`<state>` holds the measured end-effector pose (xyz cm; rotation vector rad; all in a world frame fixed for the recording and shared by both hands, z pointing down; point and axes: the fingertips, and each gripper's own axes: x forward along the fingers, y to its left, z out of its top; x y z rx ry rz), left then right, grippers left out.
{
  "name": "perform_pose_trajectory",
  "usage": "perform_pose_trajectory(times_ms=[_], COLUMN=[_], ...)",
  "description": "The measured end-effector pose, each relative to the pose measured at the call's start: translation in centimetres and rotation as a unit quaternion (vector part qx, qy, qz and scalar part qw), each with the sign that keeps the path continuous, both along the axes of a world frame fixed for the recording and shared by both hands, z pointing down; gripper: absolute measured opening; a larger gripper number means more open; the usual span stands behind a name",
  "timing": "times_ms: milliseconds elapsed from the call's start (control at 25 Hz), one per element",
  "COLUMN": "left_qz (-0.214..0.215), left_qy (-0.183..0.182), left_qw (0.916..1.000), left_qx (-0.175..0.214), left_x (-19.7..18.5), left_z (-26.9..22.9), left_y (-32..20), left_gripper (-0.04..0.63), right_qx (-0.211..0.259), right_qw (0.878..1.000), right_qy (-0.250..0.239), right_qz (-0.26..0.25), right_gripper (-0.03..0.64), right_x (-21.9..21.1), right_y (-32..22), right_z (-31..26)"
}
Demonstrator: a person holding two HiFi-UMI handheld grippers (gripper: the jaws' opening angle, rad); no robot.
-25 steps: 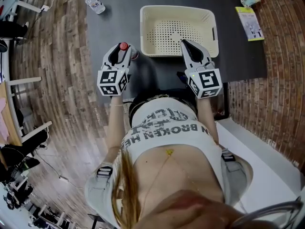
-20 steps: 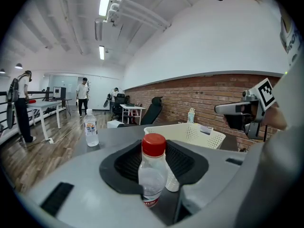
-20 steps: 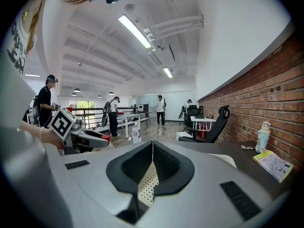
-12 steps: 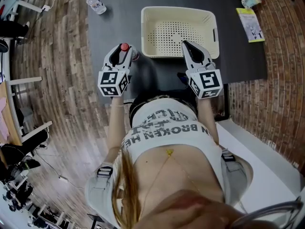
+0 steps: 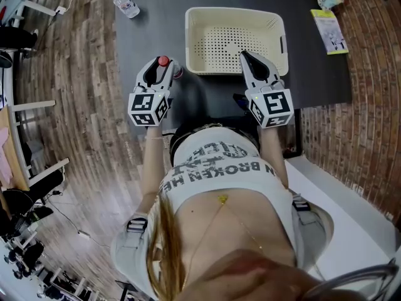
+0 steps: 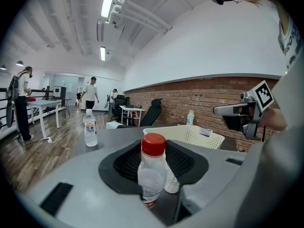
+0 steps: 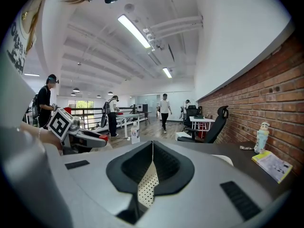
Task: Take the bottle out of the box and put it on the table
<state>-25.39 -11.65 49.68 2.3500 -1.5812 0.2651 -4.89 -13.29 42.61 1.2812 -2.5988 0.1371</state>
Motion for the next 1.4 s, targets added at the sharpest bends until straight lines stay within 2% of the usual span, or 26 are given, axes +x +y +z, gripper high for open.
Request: perform_pose_trajectory(times_ms=[320, 520, 880, 1080, 1120, 1200, 1240, 1280, 1400], left_qz=[0.01, 0.019, -0.002, 0.011, 0.017, 0.034, 0.042, 0.05, 0.067], left_qy=[-0.001, 0.01, -0.036, -0.042, -0.046, -0.053, -0.05, -0.041, -0.007], left_qw=[0.9999, 0.9997, 0.9986, 0.997, 0.9963, 0.9948, 0.9944, 0.9944, 0.9947], left_qx=[0.005, 0.006, 0.039, 0.064, 0.07, 0.08, 0.083, 0.084, 0.078], left_x=[0.2, 0.4, 0.4, 1.0, 1.4, 2.6, 3.3, 4.0, 5.9], left_z=[0.0, -0.4, -3.3, -5.5, -5.9, -6.4, -6.5, -6.5, -6.3], left_y=[-0.4, -0.6, 0.7, 1.5, 1.7, 2.1, 2.2, 2.3, 2.4], left_gripper=[0.154, 0.167, 0.189, 0.189, 0.182, 0.126, 0.057, 0.018, 0.008], right_qx=[0.007, 0.016, 0.011, 0.008, 0.009, 0.008, 0.008, 0.008, 0.005], right_qw=[1.0, 0.999, 1.0, 1.0, 1.0, 1.0, 1.0, 1.0, 0.999], right_qy=[-0.019, -0.029, -0.027, -0.025, -0.025, -0.025, -0.025, -0.025, -0.029], right_qz=[-0.012, -0.016, -0.005, -0.007, -0.008, -0.009, -0.01, -0.011, -0.015], right_gripper=[0.009, 0.009, 0.009, 0.009, 0.009, 0.009, 0.009, 0.009, 0.009], right_x=[0.4, 1.3, 2.4, 2.2, 2.2, 2.2, 2.2, 2.1, 1.7], right_y=[0.0, 0.2, 0.6, 0.7, 0.7, 0.8, 0.9, 1.0, 1.1], right_z=[-0.5, -1.1, -0.7, -0.6, -0.5, -0.4, -0.3, -0.3, -0.1])
